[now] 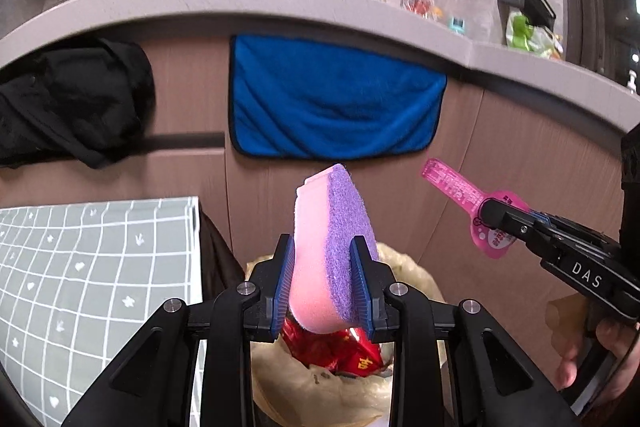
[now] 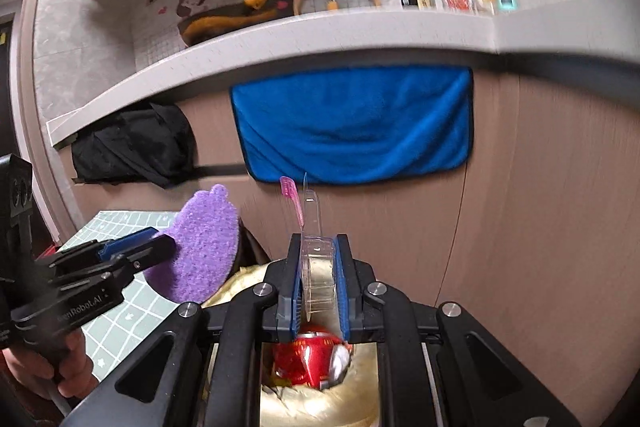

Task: Collect trash
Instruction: 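Carry the sponge and pink packet over the trash bin with both grippers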

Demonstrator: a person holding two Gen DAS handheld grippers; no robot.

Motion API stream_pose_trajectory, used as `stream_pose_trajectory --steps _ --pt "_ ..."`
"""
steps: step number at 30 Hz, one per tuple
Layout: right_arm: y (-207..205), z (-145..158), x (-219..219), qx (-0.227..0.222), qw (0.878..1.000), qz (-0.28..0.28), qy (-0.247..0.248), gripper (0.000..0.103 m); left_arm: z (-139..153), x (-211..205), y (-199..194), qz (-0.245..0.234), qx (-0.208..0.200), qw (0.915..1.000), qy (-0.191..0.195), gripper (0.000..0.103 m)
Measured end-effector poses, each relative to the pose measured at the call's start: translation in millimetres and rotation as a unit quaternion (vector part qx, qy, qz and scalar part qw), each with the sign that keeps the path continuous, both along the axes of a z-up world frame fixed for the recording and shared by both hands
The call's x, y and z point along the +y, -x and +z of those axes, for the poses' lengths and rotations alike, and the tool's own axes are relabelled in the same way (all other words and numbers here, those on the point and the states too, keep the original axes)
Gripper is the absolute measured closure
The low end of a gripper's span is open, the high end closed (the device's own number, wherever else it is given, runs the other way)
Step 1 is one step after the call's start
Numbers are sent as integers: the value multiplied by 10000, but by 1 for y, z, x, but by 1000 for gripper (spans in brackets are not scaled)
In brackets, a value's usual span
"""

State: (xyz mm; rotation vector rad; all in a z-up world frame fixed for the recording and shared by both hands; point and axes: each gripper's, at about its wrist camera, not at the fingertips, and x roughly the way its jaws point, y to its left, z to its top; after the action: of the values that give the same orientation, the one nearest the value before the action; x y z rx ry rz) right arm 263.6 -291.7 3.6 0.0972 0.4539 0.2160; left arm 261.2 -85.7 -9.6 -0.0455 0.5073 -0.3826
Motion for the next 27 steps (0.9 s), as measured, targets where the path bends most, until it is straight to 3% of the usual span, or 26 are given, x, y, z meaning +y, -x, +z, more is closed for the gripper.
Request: stream_pose_trajectory --steps 10,27 --pt "-20 -41 -5 441 9986 89 -273 90 -36 -2 -20 117 427 9989 -132 74" --pt "-53 -84 1 968 9944 128 -398 89 -66 -1 -44 86 972 9952 -118 71"
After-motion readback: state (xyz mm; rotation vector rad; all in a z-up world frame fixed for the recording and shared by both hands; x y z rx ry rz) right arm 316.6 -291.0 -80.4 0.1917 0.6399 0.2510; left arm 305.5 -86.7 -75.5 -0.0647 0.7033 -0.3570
